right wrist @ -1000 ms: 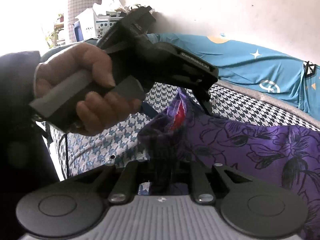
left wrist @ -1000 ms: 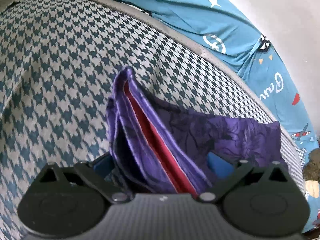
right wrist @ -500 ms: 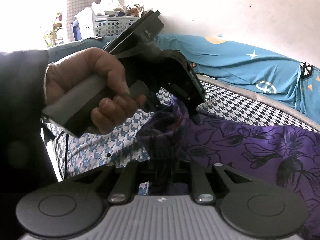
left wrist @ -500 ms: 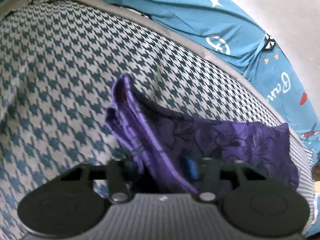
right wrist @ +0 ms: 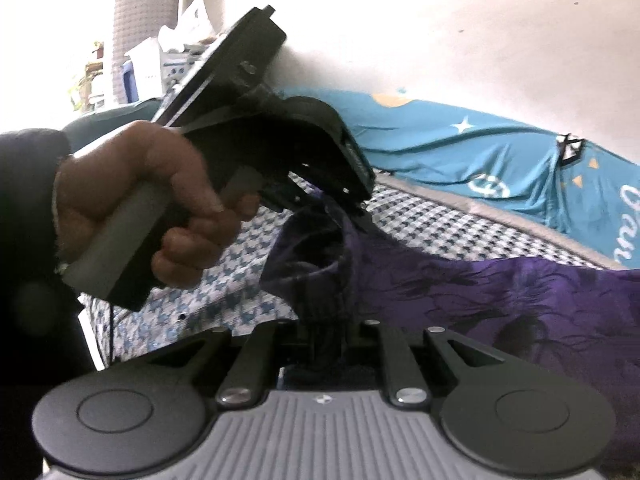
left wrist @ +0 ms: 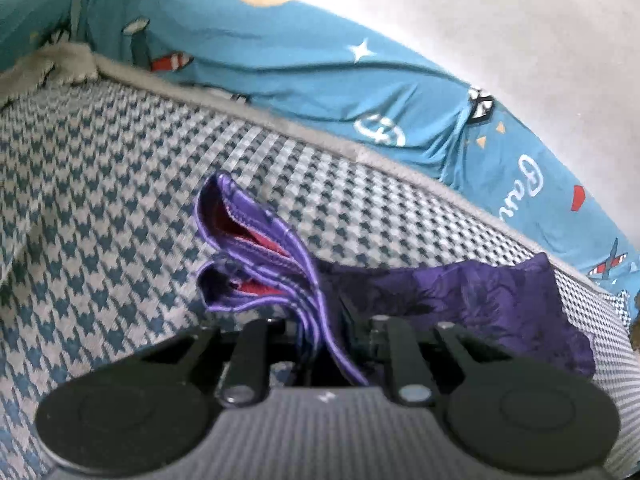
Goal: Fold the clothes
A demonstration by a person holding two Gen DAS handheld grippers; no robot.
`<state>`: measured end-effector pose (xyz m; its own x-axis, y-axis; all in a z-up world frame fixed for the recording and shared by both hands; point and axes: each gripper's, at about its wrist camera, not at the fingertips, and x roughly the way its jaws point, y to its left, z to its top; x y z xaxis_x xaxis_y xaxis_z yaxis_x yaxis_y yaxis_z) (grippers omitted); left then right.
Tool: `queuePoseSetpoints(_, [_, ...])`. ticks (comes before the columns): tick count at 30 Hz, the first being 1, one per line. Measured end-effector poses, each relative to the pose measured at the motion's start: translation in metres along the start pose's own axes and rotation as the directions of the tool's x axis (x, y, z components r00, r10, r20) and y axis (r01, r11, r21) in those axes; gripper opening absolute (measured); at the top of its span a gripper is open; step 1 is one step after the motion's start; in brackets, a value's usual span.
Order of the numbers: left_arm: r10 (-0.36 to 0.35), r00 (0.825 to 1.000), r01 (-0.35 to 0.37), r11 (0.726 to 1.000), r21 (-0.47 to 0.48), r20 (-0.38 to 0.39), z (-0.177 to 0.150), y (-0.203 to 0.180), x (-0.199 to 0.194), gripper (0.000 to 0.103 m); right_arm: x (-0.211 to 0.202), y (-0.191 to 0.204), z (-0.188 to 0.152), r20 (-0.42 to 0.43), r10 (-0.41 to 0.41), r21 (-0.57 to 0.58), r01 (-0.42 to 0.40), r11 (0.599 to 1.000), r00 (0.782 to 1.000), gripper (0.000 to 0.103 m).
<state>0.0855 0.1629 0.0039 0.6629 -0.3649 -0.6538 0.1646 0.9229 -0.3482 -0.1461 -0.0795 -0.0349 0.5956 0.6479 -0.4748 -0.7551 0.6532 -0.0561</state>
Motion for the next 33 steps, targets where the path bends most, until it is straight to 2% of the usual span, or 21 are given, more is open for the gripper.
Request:
queuePoseSetpoints(9, [-0.006,0.997,0.001,0.997,0.073,0.075,0.014,-0.067,-0.02,0.017,-0.04,-0.04,0.012,0.096,-0.093,0.062,0.087,0.994,0.991,0.012])
queuePoseSetpoints(18, [-0.057,0.991,0.038,0.988,0.151,0.119,0.032,-0.152,-0.027,0.017,-0.091,-0.101,0.025,0.178,-0.198,0.158,0.171,0.973,0.964,0.012])
queuePoseSetpoints(22, [-0.088,0.989,0.065,0.979,0.191,0.115,0.033,-0.192,-0.017,0.017,-0.11,-0.131,0.021,0.171,-0.244,0.199,0.209,0.958,0.955,0.012])
queuePoseSetpoints(26, [-0.114,0.988,0.088,0.969,0.233,0.103,0.031,-0.229,-0.002,0.017,-0.12,-0.15,0.015,0.145,-0.288,0.186,0.26,0.947,0.946,0.012])
queuePoseSetpoints(33, [-0.143,0.989,0.126,0.954,0.273,0.043,0.015,-0.27,0.037,0.017,-0.123,-0.178,-0.001,0.066,-0.357,0.242,0.332,0.912,0.932,0.012])
